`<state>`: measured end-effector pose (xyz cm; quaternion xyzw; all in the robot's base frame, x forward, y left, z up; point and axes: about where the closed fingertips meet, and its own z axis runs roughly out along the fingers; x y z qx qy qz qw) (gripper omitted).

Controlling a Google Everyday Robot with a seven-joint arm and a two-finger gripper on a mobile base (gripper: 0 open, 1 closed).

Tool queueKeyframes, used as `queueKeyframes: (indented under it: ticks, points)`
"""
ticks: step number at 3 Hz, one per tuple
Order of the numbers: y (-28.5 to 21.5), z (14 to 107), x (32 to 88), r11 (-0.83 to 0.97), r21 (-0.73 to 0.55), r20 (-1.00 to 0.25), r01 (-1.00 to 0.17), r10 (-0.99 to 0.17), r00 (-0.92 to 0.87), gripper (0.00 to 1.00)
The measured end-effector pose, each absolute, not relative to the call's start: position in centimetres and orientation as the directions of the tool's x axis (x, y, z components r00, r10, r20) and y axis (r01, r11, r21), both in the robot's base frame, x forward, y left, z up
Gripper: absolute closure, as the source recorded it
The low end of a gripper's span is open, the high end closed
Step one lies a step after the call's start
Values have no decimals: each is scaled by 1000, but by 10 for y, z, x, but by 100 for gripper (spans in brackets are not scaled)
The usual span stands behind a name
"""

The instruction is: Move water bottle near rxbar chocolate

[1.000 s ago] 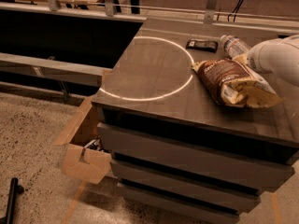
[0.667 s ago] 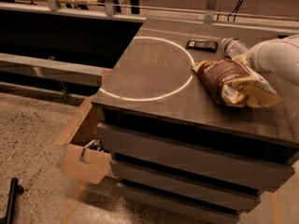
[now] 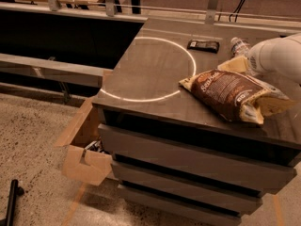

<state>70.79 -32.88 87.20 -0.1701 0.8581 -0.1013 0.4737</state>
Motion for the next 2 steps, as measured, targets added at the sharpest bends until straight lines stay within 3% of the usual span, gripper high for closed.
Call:
queueKeyframes:
  ticks: [2]
  points:
    - [-327, 870, 707, 942, -285, -790, -180, -337, -513, 0]
